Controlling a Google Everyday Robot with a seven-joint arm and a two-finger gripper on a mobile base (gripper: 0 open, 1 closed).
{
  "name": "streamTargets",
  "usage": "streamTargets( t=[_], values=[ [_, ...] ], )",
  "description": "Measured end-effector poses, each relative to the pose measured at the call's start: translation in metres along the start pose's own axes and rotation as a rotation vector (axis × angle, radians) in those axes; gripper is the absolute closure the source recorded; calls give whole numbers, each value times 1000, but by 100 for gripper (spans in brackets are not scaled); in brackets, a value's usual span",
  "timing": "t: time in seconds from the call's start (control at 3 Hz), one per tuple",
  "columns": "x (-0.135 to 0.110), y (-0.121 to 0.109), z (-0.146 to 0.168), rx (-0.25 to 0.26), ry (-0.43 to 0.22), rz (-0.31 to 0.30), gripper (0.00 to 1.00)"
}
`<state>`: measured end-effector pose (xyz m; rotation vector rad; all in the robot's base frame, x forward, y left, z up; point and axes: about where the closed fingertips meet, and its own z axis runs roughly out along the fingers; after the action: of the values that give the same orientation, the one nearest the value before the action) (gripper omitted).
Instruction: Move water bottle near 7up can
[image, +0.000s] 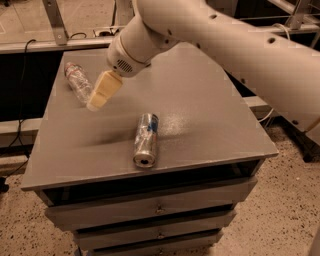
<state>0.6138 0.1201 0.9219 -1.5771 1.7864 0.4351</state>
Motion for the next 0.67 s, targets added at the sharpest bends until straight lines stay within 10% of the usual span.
streamTargets(
  t=[0.67],
  values=[
    [-21, -6, 82, 55, -128, 126, 0]
  ],
)
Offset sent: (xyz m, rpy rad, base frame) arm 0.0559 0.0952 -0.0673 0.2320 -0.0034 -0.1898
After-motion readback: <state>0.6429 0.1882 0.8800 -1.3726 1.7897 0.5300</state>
